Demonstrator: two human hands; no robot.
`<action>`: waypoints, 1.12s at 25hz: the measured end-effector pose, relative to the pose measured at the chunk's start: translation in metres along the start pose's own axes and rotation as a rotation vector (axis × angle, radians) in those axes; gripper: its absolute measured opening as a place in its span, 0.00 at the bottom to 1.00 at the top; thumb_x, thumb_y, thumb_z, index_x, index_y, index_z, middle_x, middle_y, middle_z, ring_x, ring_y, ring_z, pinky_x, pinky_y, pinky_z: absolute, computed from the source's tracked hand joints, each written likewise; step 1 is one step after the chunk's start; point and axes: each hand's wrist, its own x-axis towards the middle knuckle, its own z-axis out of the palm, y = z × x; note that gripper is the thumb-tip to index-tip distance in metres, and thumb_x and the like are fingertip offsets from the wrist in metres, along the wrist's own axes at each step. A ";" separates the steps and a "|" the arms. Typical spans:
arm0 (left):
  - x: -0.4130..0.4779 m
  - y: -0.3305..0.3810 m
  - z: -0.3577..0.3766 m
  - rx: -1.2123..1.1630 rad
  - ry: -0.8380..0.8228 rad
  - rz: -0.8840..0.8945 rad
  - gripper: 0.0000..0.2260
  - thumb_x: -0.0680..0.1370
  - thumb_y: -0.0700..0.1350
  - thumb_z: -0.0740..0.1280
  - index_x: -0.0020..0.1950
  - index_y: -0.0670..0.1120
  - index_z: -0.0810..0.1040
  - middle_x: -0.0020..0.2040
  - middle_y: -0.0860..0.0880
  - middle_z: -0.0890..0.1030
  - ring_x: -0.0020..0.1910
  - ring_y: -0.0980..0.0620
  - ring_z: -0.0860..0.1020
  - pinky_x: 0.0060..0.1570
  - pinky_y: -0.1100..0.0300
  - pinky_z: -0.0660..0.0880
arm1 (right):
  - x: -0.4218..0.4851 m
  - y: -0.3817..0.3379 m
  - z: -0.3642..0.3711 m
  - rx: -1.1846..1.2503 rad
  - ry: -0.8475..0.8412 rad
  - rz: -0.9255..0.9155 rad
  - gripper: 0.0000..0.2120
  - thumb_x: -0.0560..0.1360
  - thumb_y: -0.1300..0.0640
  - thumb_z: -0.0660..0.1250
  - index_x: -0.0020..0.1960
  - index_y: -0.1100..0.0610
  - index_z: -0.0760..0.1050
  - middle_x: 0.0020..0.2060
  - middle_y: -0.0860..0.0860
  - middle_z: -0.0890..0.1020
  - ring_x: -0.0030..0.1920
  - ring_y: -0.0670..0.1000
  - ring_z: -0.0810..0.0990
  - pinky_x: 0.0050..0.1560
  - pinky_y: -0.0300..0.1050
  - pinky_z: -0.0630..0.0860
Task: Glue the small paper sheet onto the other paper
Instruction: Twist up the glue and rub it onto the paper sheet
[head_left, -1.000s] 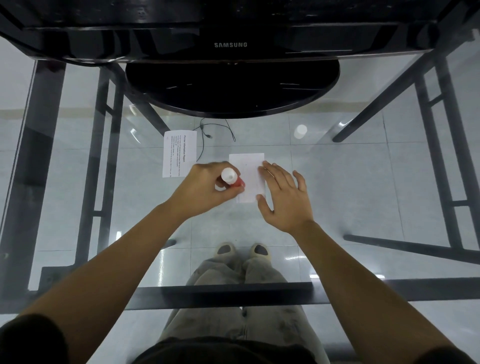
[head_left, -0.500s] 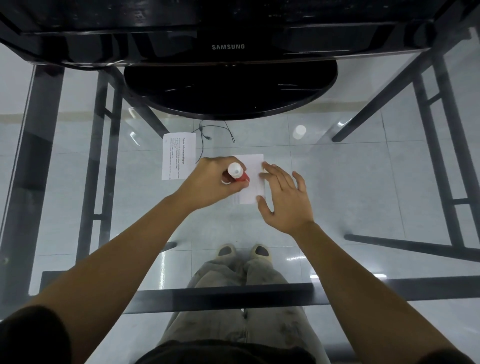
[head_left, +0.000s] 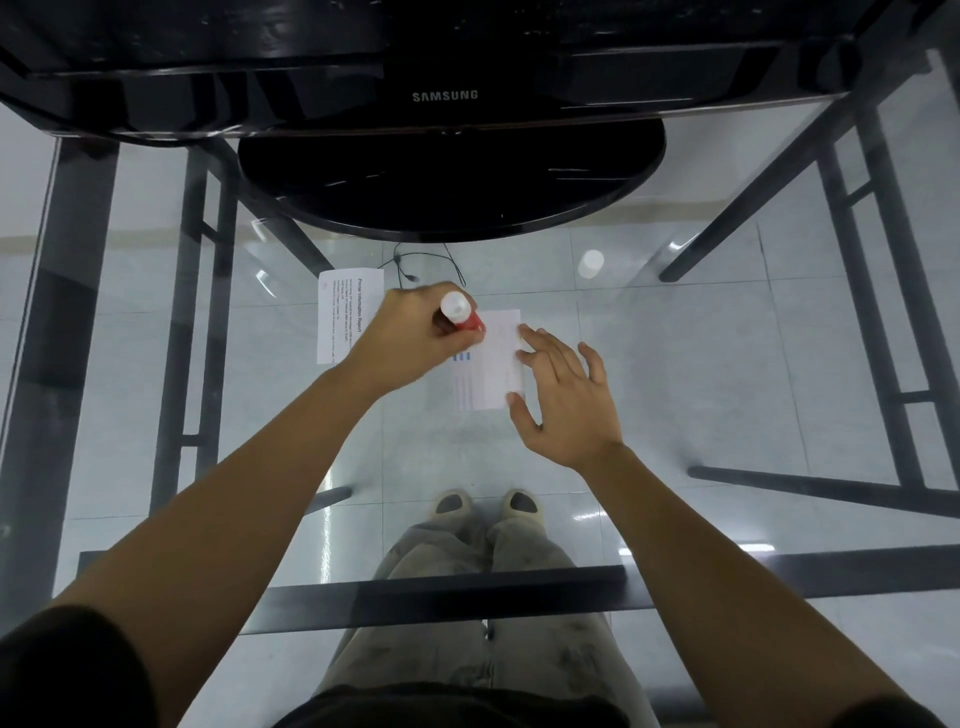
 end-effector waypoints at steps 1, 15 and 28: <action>0.004 0.000 -0.003 0.013 0.045 -0.029 0.09 0.70 0.48 0.73 0.47 0.48 0.78 0.37 0.57 0.79 0.36 0.64 0.77 0.35 0.76 0.69 | 0.000 0.000 0.000 -0.003 -0.001 0.000 0.24 0.75 0.42 0.56 0.65 0.54 0.69 0.71 0.51 0.66 0.72 0.52 0.63 0.72 0.56 0.49; 0.010 0.010 0.006 0.013 -0.099 0.056 0.10 0.69 0.48 0.74 0.47 0.49 0.78 0.37 0.58 0.78 0.37 0.72 0.75 0.36 0.80 0.67 | 0.001 0.001 0.000 -0.011 -0.016 0.003 0.25 0.75 0.41 0.54 0.67 0.52 0.67 0.72 0.51 0.65 0.72 0.52 0.61 0.72 0.55 0.47; 0.023 0.016 0.007 0.094 -0.014 0.049 0.09 0.71 0.48 0.72 0.49 0.47 0.78 0.41 0.53 0.79 0.37 0.59 0.74 0.36 0.78 0.66 | 0.001 0.001 0.001 0.015 0.011 0.001 0.23 0.74 0.42 0.57 0.64 0.54 0.69 0.71 0.52 0.67 0.70 0.52 0.64 0.71 0.56 0.51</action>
